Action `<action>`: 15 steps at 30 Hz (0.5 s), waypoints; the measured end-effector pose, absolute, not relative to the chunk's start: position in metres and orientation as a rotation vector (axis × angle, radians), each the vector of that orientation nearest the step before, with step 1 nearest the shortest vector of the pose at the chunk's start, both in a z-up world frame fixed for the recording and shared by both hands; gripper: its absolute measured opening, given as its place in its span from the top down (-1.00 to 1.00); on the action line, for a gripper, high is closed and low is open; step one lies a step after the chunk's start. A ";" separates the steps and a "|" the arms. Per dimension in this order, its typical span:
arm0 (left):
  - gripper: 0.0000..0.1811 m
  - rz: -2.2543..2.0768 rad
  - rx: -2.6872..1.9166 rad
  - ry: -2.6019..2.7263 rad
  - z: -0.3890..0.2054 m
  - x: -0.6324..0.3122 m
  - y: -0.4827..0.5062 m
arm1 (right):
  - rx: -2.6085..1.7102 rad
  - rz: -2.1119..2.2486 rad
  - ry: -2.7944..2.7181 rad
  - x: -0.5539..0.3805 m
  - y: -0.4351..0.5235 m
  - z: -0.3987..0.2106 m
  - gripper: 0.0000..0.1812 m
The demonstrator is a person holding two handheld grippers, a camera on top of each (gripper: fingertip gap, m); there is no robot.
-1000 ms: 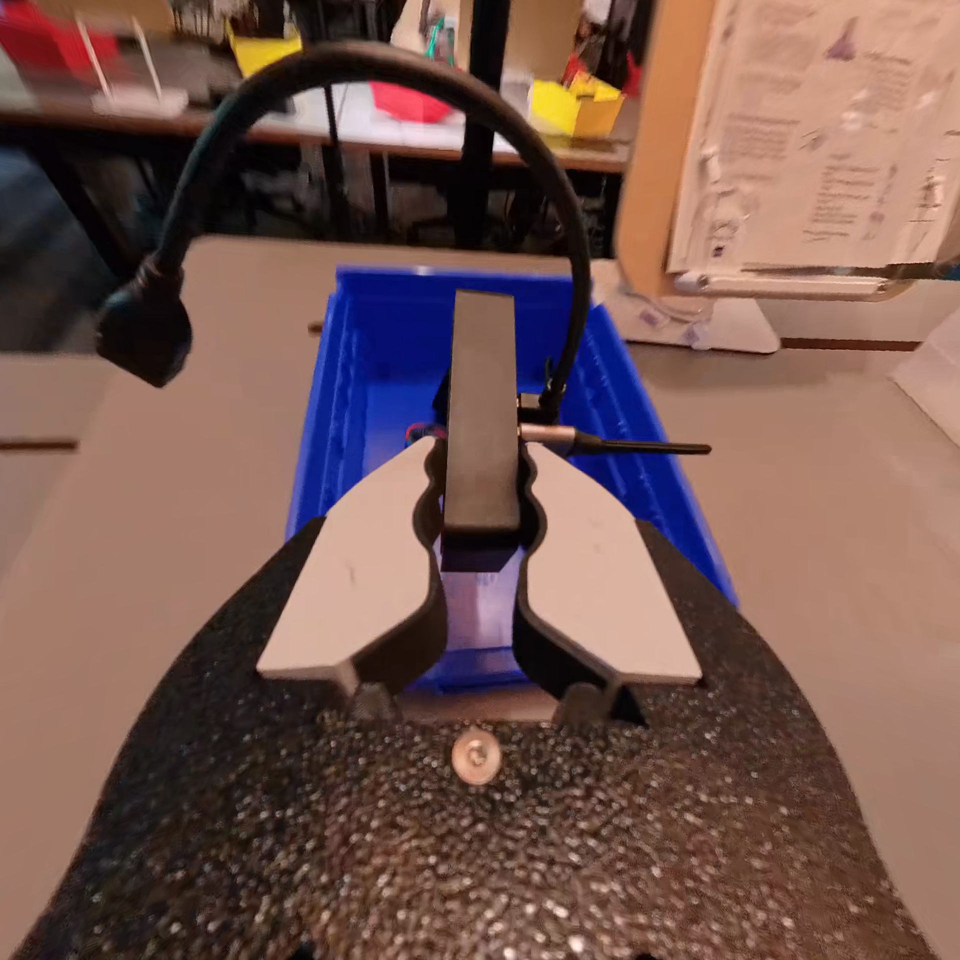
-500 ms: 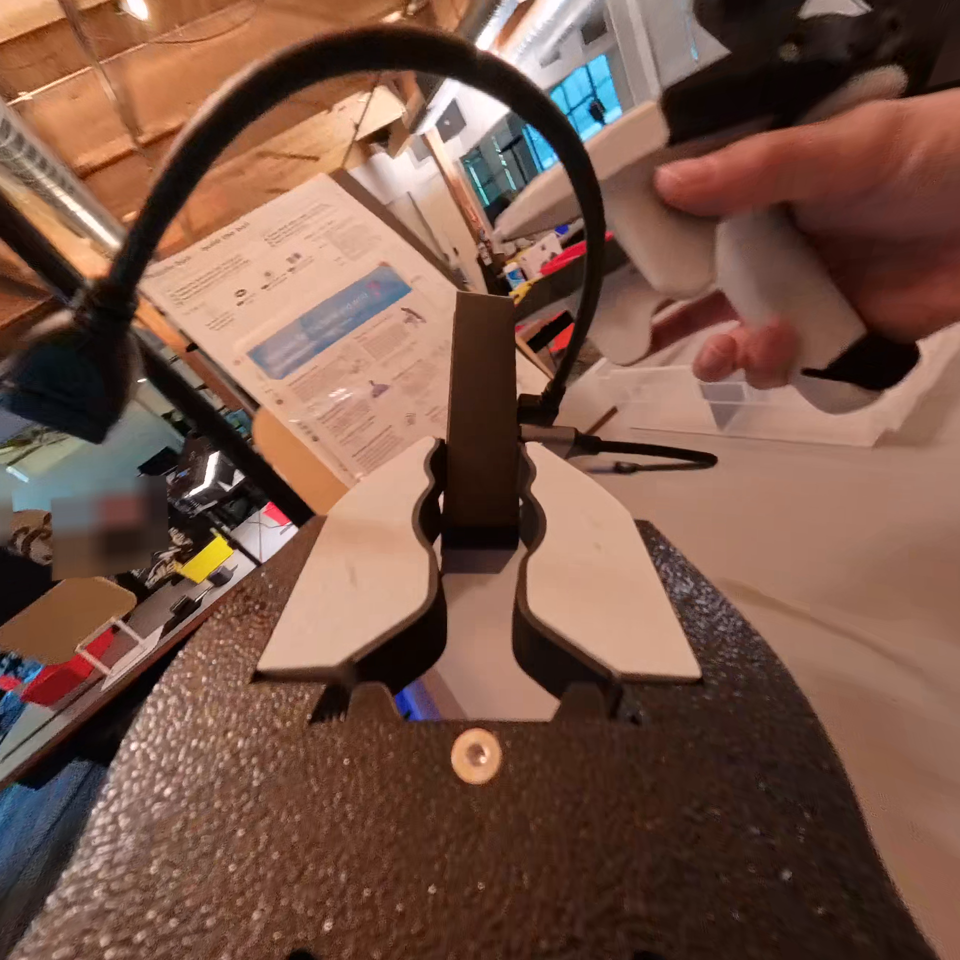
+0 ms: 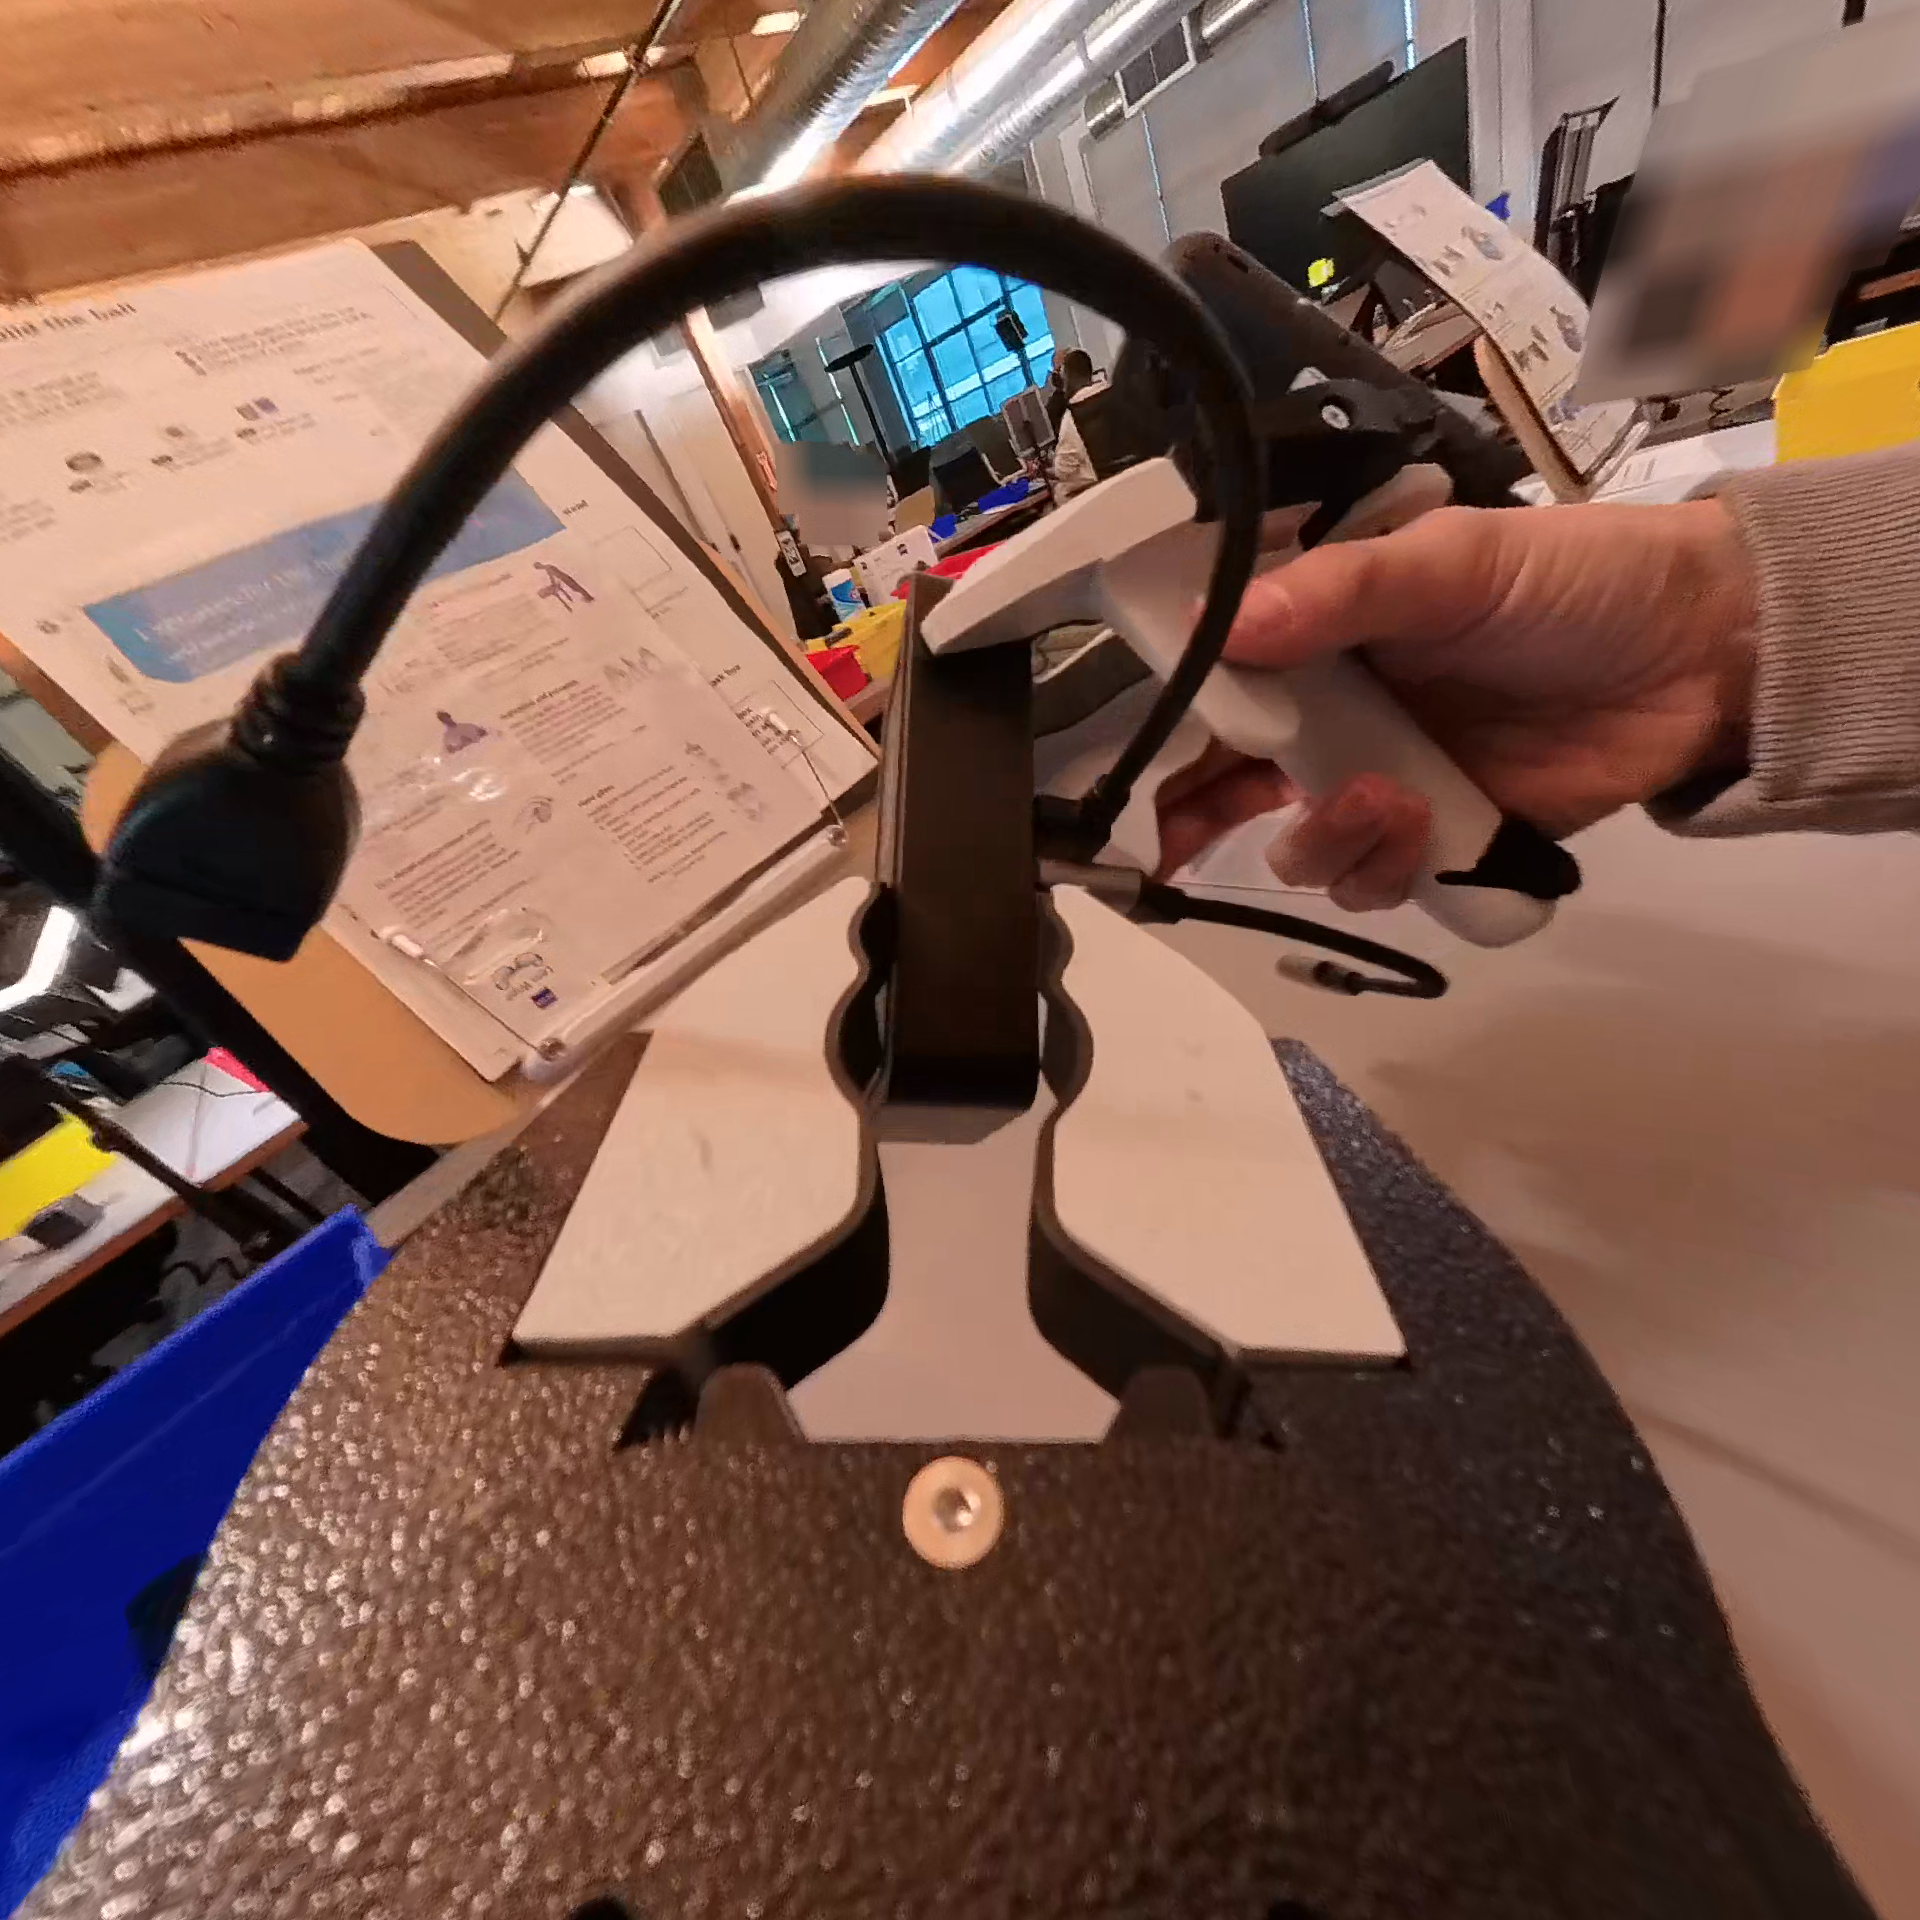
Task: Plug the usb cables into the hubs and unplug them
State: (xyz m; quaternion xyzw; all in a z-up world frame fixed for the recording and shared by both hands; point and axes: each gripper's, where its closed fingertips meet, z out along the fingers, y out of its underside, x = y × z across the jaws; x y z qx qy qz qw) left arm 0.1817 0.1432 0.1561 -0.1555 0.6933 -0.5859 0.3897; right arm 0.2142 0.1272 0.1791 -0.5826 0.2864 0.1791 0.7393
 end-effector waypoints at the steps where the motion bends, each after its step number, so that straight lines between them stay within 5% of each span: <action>1: 0.70 -1.519 -0.396 1.811 0.151 0.178 0.141 | -1.311 0.388 0.594 0.213 0.128 0.179 0.35; 6: 0.24 -1.374 -0.550 2.331 0.087 0.154 0.180 | -1.544 0.212 0.353 0.210 0.120 0.183 0.35; 13: 0.20 -1.581 -0.694 2.258 0.131 0.152 0.194 | -1.748 0.163 0.080 0.188 0.118 0.168 0.35; 15: 0.24 -1.314 -0.625 2.255 0.124 0.169 0.201 | -1.773 0.151 0.037 0.183 0.122 0.163 0.35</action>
